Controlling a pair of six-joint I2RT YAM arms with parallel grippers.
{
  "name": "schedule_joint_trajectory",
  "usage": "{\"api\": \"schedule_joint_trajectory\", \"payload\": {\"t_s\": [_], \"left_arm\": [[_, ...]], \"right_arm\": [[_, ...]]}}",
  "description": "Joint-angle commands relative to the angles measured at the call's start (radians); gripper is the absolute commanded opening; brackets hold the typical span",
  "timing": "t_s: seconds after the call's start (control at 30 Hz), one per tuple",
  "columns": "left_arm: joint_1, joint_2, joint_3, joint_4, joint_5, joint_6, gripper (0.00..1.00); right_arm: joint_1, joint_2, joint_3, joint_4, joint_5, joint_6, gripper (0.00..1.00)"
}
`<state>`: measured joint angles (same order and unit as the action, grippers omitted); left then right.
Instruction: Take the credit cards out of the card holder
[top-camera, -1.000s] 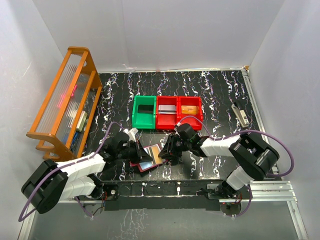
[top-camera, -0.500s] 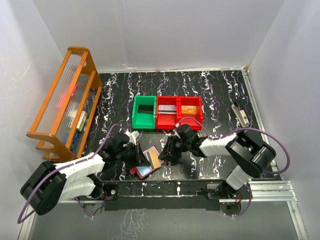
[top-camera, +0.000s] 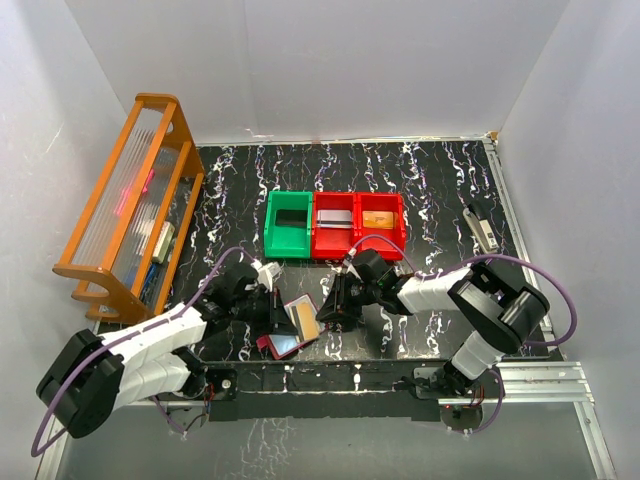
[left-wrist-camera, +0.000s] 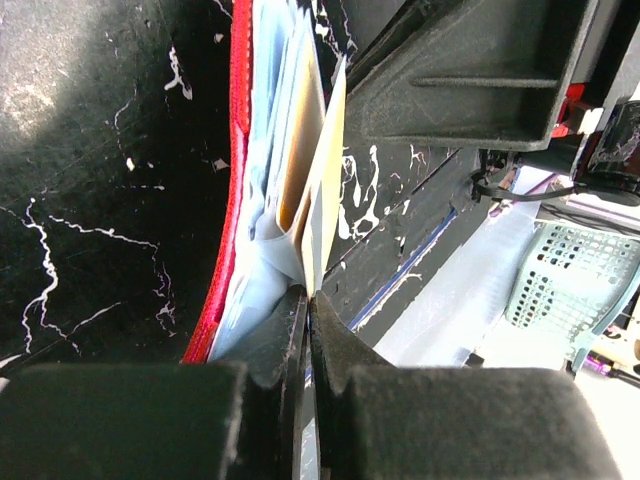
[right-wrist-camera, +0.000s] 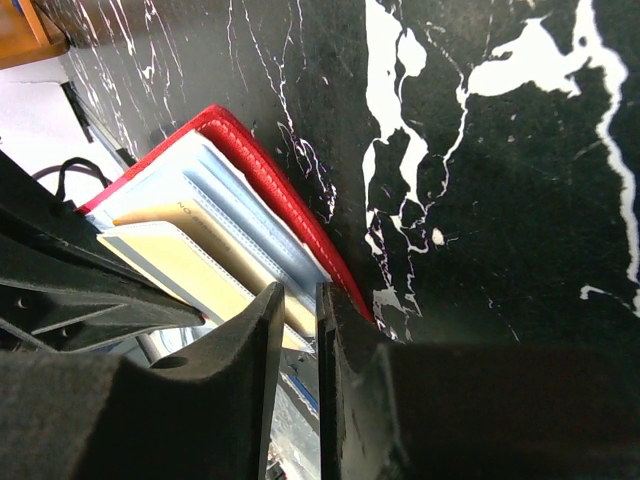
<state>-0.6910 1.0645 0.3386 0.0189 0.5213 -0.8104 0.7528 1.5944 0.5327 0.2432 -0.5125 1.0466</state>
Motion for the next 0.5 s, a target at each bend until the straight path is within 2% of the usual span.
{"api": "schedule_joint_trajectory", "payload": {"t_s": [0.0,0.17,0.33,0.47], "left_arm": [[0.011,-0.025,0.023,-0.065,0.067,0.037,0.00],[0.015,-0.005,0.055,-0.127,0.065,0.084,0.00],[0.016,0.022,0.074,-0.105,0.064,0.089,0.00],[0.016,0.061,0.095,-0.078,0.083,0.103,0.00]], "right_arm": [[0.008,-0.017,-0.003,0.022,0.002,-0.027,0.18],[0.007,-0.054,-0.019,0.054,-0.005,-0.027,0.20],[0.007,-0.147,-0.042,0.090,-0.004,-0.062,0.27],[0.008,-0.157,-0.038,0.133,-0.072,-0.105,0.28]]}}
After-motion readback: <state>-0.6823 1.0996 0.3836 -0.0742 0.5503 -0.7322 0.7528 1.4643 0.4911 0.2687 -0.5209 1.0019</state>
